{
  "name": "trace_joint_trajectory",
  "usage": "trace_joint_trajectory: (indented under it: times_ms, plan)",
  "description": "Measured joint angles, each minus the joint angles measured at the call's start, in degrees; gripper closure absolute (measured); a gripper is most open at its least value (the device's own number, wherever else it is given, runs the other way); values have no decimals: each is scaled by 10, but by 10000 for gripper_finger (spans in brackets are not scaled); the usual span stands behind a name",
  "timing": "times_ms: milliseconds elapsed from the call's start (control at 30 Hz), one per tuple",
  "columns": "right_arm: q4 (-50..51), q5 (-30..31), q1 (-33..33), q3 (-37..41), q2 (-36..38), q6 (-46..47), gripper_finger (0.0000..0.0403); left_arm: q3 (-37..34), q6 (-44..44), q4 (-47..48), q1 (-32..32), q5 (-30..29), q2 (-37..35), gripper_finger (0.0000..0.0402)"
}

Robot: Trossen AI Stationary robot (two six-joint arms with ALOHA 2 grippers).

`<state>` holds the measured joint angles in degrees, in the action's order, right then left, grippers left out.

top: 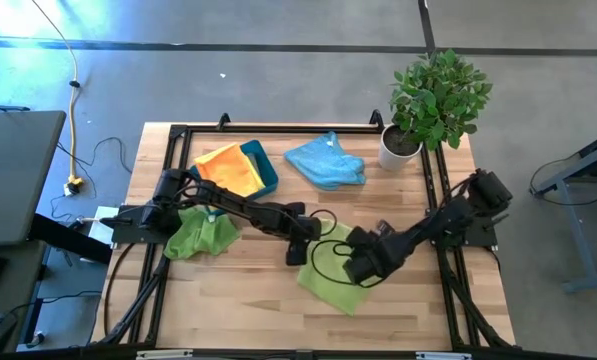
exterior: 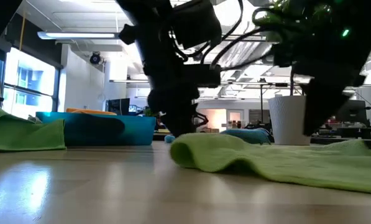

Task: Fold microfiber towels
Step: Fold the right green microfiber cloth

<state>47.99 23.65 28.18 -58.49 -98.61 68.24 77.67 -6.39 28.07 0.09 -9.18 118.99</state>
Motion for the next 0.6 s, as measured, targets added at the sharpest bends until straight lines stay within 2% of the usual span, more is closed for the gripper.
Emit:
trace_joint_trajectory:
  times_ms: [100, 233, 433, 600]
  plan:
    - [-27, -40, 27, -6, 1, 67, 281, 0, 8, 18, 5, -12, 0, 232]
    - [-49, -19, 60, -7, -6, 107, 281, -1, -13, 33, 10, 3, -4, 232]
    - [-18, 15, 64, -7, -36, 108, 281, -1, -67, 45, -9, 51, -3, 232]
    - [-9, 30, 51, -7, -69, 75, 281, -2, -67, 45, -40, 58, -3, 232]
